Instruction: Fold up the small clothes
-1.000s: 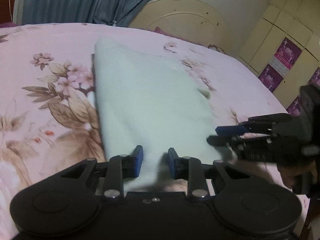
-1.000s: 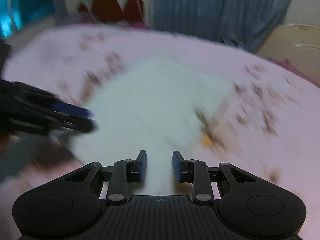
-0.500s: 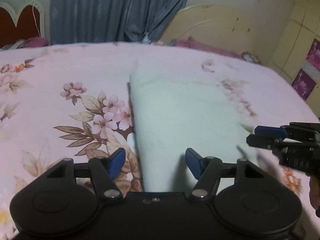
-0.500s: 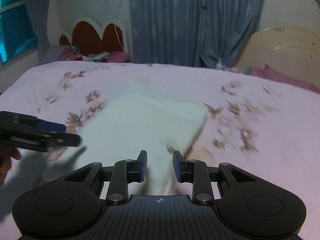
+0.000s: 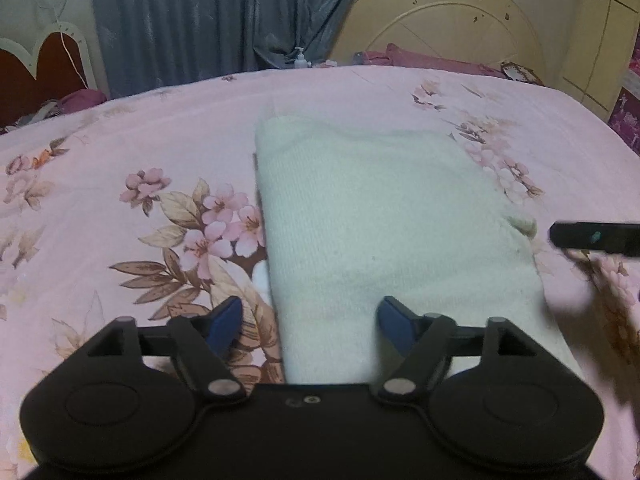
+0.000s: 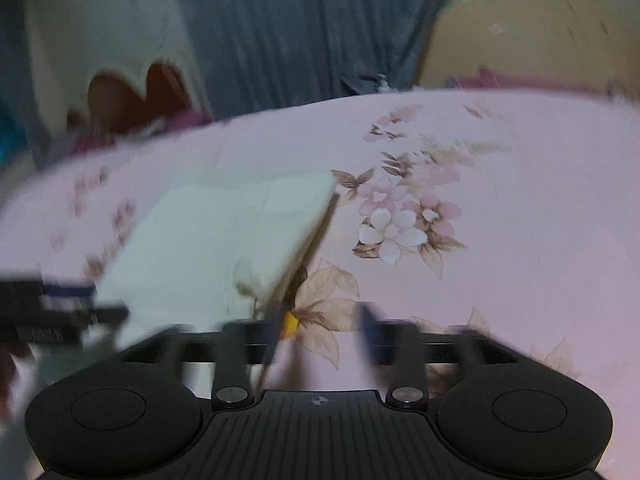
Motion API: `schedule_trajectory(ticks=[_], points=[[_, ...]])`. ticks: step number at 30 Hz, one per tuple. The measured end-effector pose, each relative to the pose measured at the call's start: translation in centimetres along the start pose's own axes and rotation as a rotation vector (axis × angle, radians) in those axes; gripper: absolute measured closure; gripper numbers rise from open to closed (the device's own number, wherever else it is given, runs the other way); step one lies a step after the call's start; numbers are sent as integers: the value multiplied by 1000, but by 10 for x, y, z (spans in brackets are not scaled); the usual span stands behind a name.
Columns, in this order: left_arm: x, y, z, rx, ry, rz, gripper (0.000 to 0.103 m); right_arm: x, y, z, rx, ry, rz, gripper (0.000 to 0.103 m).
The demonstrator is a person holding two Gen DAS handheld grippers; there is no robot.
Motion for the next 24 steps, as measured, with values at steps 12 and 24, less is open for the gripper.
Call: schedule_trajectory(ticks=[12,24], points=[[-15,11,46,346,-234,13,33,-28,10,4,-217,225,94,31],[-42,21,45,368,-342,83,33,-58,18,5,-267,240,228,48]])
Point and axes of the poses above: each gripper's, at about its wrist camera, not at the fingertips, and x roughly against the way its jaws point, z to its left, y to its top, the point moved 8 cm from there along -x, roughly the way its jaws point, and after that the axes turned 1 degree about z, right-handed, at the moved point
